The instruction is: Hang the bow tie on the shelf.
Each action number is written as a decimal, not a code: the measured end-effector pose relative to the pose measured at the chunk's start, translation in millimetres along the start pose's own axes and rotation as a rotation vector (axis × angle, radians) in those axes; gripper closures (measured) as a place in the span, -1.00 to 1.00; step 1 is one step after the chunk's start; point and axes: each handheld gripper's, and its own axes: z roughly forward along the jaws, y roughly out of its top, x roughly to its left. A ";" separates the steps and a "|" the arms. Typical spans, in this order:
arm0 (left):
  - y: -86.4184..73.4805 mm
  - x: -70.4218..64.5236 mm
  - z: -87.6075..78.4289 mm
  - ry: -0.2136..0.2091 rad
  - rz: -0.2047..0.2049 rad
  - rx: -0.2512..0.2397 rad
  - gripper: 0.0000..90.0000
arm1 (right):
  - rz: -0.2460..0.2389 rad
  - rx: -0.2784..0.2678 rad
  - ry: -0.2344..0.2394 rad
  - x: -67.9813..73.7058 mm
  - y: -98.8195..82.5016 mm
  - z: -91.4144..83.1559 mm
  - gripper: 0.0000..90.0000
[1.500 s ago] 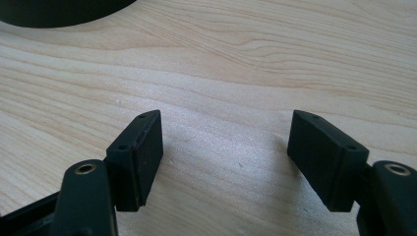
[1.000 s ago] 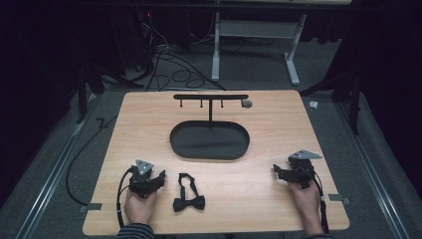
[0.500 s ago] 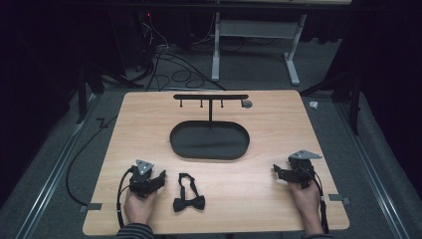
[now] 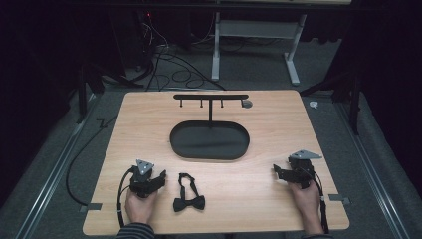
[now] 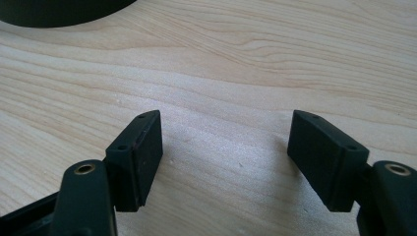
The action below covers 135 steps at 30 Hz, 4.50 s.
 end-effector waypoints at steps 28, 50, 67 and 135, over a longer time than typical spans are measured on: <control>8.9 -14.5 -18.1 -0.103 0.021 -0.012 -0.02 | 0.000 0.000 0.001 -0.2 0.0 -0.1 -0.32; 15.0 -43.7 -8.6 -0.189 0.075 0.028 0.05 | 0.002 0.000 0.001 -0.3 0.0 -0.1 -0.31; 9.6 -54.0 -0.1 -0.174 0.152 0.060 0.50 | 0.001 0.000 0.001 -0.3 -0.1 -0.1 -0.31; 87.1 -79.9 -47.2 -0.225 0.326 -0.145 0.93 | 0.002 0.000 0.006 -0.1 -0.2 -0.3 -0.32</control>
